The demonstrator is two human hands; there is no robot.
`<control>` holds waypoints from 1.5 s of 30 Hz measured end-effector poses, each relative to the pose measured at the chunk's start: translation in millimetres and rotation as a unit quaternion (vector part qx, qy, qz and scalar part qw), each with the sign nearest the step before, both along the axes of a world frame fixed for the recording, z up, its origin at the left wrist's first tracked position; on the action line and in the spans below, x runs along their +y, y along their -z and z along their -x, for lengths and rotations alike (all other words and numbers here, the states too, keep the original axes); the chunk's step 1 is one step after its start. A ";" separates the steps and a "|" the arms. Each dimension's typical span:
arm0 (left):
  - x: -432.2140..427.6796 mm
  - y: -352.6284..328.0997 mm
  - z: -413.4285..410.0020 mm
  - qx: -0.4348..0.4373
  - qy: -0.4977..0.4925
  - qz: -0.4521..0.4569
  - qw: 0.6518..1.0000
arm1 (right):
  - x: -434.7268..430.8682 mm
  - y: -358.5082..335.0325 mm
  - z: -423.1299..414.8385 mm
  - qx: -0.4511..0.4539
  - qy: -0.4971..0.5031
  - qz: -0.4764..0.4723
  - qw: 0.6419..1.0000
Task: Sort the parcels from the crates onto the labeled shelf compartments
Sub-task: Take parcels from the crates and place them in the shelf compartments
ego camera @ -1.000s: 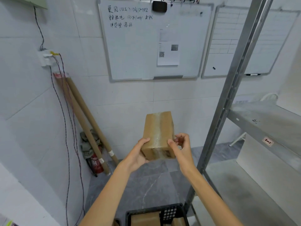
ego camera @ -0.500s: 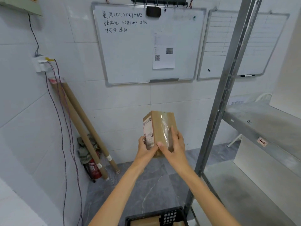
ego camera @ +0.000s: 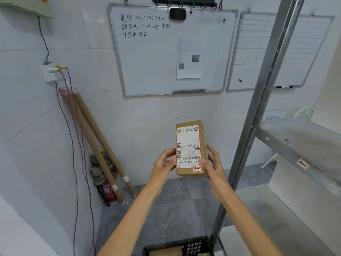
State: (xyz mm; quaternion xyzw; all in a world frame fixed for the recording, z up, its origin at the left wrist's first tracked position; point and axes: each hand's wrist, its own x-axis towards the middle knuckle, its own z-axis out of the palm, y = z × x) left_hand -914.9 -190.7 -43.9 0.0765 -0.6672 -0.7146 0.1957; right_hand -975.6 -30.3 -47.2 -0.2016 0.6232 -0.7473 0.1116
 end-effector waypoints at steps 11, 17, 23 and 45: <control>1.1 4.0 6.4 -0.067 0.207 -0.200 0.955 | 5.4 -7.3 6.8 -0.040 -0.074 0.011 0.996; 14.1 3.5 16.3 -0.045 0.087 -0.289 0.952 | 10.8 -2.2 0.5 -0.091 -0.055 -0.014 0.994; 42.5 4.1 23.0 -0.031 0.063 -0.273 0.960 | 8.8 1.4 -8.0 -0.150 -0.070 0.074 0.983; 44.6 2.0 30.2 -0.012 0.064 -0.300 0.952 | 61.5 -59.3 37.6 -0.040 0.128 -0.109 0.985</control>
